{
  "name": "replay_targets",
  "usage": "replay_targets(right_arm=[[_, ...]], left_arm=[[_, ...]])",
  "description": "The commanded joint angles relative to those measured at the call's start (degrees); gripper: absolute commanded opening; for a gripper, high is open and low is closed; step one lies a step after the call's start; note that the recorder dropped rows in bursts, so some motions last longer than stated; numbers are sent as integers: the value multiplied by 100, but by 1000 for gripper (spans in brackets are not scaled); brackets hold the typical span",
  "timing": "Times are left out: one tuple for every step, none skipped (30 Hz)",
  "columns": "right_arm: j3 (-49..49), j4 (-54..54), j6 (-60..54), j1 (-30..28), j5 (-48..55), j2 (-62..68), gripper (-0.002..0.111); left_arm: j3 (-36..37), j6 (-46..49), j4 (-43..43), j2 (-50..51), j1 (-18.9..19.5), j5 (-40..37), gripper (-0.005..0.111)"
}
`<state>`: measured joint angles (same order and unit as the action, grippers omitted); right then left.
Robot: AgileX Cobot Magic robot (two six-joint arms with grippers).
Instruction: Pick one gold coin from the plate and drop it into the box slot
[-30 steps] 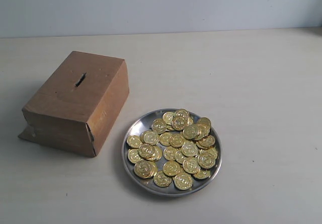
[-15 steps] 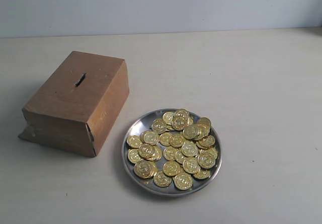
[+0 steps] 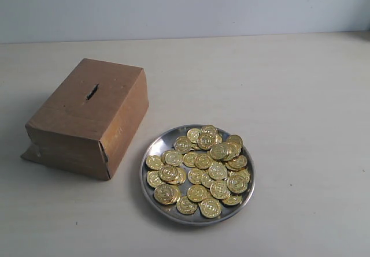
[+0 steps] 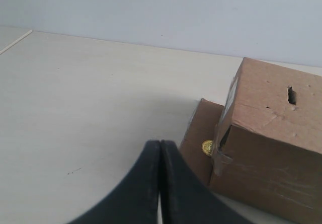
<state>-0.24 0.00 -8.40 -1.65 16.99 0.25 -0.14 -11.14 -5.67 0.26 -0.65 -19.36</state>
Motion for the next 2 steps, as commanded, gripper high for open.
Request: replay_targets(right_arm=[[24, 0, 2, -33, -62, -25, 0], [24, 0, 2, -33, -62, -25, 0]], left_arm=[[14, 12, 17, -26, 18, 97, 0], [14, 12, 17, -26, 18, 97, 0]])
